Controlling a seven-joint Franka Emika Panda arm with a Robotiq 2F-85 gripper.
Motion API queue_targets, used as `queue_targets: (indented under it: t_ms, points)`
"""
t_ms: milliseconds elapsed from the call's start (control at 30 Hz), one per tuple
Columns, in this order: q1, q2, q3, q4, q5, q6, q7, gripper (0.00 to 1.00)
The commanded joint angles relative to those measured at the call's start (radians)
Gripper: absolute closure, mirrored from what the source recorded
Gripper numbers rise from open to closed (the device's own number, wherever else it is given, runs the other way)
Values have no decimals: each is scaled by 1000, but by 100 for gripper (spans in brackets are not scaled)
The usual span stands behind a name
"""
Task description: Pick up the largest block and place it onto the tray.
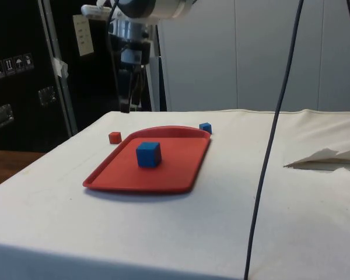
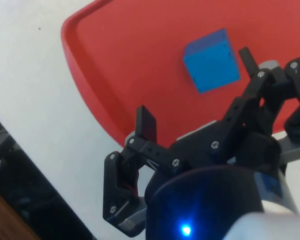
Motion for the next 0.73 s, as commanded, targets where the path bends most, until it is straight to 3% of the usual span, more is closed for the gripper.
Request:
queue_targets:
  t_ms: [0, 33, 67, 100, 300, 333, 367, 467, 700]
  points:
    - [8, -9, -11, 0, -23, -11, 18, 0]
    - [8, -14, -12, 1, -27, -13, 20, 0]
    - [0, -13, -2, 1, -9, -8, 4, 0]
    - [7, -28, -13, 3, -37, -23, 26, 0]
    - [6, -68, -15, 9, -63, -47, 39, 0]
    - [0, -68, -6, 7, -45, -39, 24, 0]
    - [6, -74, -15, 11, -68, -51, 41, 0]
    - [4, -98, -16, 17, -84, -66, 50, 0]
    - [0, -117, -10, 24, -79, -78, 39, 0]
